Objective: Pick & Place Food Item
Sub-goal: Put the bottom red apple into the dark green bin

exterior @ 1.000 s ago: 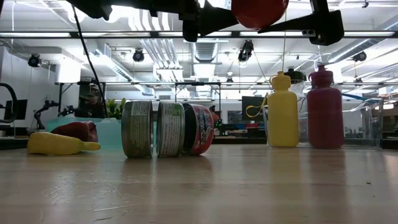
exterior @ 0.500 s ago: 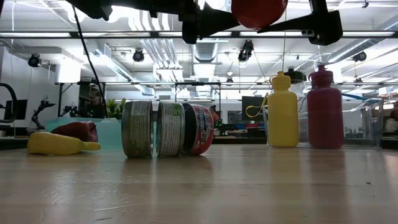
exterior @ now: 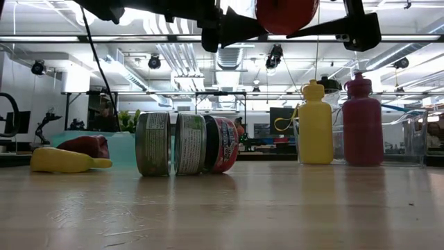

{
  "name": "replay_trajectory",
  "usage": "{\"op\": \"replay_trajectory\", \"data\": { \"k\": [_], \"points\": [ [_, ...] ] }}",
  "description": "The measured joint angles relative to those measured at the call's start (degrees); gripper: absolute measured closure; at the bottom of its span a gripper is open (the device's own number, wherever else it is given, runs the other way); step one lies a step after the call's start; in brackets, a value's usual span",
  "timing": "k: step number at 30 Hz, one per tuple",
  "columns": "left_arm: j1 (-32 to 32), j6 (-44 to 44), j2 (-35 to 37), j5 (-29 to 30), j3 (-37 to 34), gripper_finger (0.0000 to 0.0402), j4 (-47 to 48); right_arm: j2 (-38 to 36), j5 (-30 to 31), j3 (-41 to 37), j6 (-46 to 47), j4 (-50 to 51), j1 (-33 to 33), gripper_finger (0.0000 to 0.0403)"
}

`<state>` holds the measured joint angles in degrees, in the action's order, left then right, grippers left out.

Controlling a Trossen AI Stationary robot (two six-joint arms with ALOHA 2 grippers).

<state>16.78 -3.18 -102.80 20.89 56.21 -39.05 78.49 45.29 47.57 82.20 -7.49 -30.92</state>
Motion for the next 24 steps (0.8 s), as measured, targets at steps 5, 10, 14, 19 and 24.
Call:
{"op": "replay_trajectory", "data": {
  "k": [5, 10, 14, 19, 24],
  "points": [
    [0.00, 0.02, 0.00, -0.12, 0.00, 0.0002, 0.04, -0.01, -0.58, 0.00, 0.14, -0.04, 0.00, 0.0007],
    [0.00, 0.03, 0.00, -0.12, 0.00, 0.0002, 0.01, -0.02, -0.60, 0.00, 0.10, -0.04, -0.02, 0.0063],
    [0.00, -0.02, 0.00, -0.11, 0.00, 0.0002, -0.06, -0.01, -0.61, 0.00, 0.08, -0.06, -0.04, 0.0081],
    [0.00, -0.04, 0.00, -0.09, 0.00, 0.0002, -0.10, 0.00, -0.62, 0.00, 0.26, -0.15, -0.04, 0.0045],
    [0.00, -0.06, 0.00, -0.09, 0.00, 0.0002, -0.10, 0.01, -0.71, 0.00, 0.30, -0.15, -0.04, 0.0038]
  ]
}}
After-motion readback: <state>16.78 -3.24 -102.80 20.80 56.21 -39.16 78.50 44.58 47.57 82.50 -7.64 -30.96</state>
